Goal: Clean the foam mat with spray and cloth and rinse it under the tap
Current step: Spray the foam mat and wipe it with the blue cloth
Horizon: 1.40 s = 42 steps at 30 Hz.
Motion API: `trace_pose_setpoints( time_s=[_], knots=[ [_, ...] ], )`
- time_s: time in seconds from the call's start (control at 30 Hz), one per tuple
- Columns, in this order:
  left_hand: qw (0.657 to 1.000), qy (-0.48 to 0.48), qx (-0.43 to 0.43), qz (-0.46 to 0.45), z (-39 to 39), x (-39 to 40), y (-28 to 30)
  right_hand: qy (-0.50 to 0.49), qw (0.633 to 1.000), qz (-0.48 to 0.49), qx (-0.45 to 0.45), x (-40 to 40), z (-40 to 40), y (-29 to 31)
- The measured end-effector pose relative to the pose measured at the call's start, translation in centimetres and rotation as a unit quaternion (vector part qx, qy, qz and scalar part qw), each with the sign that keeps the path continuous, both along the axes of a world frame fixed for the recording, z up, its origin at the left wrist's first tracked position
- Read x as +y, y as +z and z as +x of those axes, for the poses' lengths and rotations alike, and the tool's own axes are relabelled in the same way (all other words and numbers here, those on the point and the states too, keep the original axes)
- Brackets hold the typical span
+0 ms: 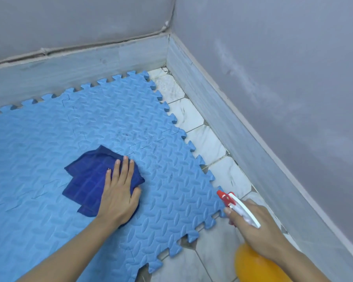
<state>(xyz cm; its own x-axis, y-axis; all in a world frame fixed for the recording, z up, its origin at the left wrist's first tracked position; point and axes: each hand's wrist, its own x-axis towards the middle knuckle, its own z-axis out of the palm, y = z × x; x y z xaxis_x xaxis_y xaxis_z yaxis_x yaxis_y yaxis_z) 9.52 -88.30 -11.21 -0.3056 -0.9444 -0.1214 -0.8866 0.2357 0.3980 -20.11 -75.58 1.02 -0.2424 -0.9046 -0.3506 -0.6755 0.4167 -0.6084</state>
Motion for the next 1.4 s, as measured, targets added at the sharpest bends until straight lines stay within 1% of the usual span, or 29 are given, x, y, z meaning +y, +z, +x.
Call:
trace_pose_setpoints(
  time_s=[0.07,0.17,0.3,0.37,0.53,0.6,0.63,0.73,0.8,0.87,0.93,1.0,1.07,1.13,1.3,1.4],
  knots=[
    [1.000,-0.014,-0.011,-0.010,-1.2,-0.3,0.0,-0.018,1.000,-0.018,0.003,0.6,-0.2,0.2],
    [0.999,-0.034,-0.031,-0.019,-3.0,-1.1,0.0,0.012,0.999,-0.033,0.013,0.7,0.0,0.2],
    [0.994,-0.067,-0.079,-0.040,-4.6,-2.2,-0.1,0.047,0.999,-0.012,0.014,0.5,0.1,0.2],
    [0.992,-0.073,-0.096,-0.050,-4.6,-2.4,-0.3,0.048,0.999,-0.012,0.015,0.6,0.3,0.3],
    [0.989,-0.080,-0.103,-0.070,-4.6,-2.4,-0.8,0.022,0.999,-0.027,0.034,0.8,-1.4,1.0],
    [0.989,-0.079,-0.102,-0.074,-4.6,-2.4,-0.8,0.002,0.999,-0.043,0.018,0.8,-2.3,1.4],
    [0.989,-0.079,-0.100,-0.076,-4.6,-2.4,-0.8,0.005,0.999,-0.040,0.015,0.8,-2.5,1.5],
    [0.989,-0.079,-0.092,-0.082,-4.6,-2.4,-0.8,0.059,0.998,-0.017,0.028,0.8,-2.2,1.3],
    [0.990,-0.079,-0.088,-0.080,-4.6,-2.5,-0.8,0.070,0.997,-0.025,0.029,0.7,-2.4,1.6],
    [0.990,-0.079,-0.083,-0.080,-4.5,-2.5,-0.8,0.036,0.997,-0.058,0.034,0.4,-3.3,2.4],
    [0.990,-0.080,-0.087,-0.082,-4.5,-2.4,-0.9,-0.060,0.993,-0.095,0.029,0.0,-4.4,3.5],
    [0.989,-0.080,-0.089,-0.084,-4.5,-2.4,-0.9,-0.160,0.976,-0.146,-0.004,-0.3,-5.3,4.1],
    [0.989,-0.081,-0.087,-0.084,-4.4,-2.4,-1.0,-0.207,0.956,-0.207,-0.022,-0.7,-5.5,4.4],
    [0.990,-0.080,-0.083,-0.080,-4.3,-2.5,-1.0,-0.214,0.943,-0.250,-0.041,-1.1,-5.6,3.9],
    [0.991,-0.086,-0.081,-0.068,-4.0,-2.4,-0.7,-0.195,0.954,-0.222,-0.045,-0.8,-5.9,2.4],
    [0.991,-0.089,-0.084,-0.060,-4.0,-2.5,-0.5,-0.193,0.942,-0.266,-0.066,0.1,-5.6,2.2]
  ],
)
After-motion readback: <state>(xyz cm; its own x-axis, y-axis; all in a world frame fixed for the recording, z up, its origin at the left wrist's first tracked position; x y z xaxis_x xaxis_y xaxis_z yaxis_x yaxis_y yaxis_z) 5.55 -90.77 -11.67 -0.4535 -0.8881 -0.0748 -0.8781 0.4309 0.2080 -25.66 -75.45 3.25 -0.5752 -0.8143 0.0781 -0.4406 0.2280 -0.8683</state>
